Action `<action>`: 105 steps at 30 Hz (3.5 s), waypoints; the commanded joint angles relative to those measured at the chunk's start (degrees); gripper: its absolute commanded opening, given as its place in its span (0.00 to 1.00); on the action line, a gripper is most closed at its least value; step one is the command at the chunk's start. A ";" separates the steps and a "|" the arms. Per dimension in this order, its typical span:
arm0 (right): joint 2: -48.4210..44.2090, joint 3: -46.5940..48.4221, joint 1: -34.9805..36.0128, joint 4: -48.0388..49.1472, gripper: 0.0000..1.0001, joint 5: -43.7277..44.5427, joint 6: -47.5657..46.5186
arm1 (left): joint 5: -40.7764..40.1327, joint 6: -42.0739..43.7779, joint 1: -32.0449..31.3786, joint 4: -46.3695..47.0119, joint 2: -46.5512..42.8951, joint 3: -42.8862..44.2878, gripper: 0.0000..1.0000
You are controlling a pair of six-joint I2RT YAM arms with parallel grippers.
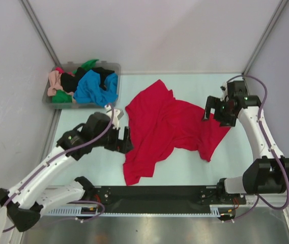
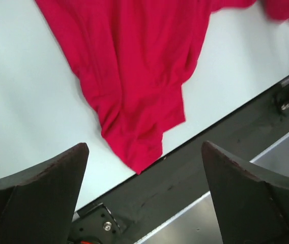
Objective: Fold and stack the t-shirts
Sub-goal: Flatten the tshirt out
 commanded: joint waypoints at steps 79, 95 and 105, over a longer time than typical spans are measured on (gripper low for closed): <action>12.79 -14.68 -6.75 31.21 0.95 8.51 14.09 | -11.91 3.52 14.06 30.61 56.31 21.52 0.55; 11.83 -13.62 -6.75 30.07 0.95 7.80 12.68 | -14.28 -0.53 15.29 33.87 62.64 21.87 0.48; 12.88 -12.57 -6.84 29.89 0.96 8.41 12.86 | -12.18 -1.76 15.73 35.01 64.05 21.52 0.38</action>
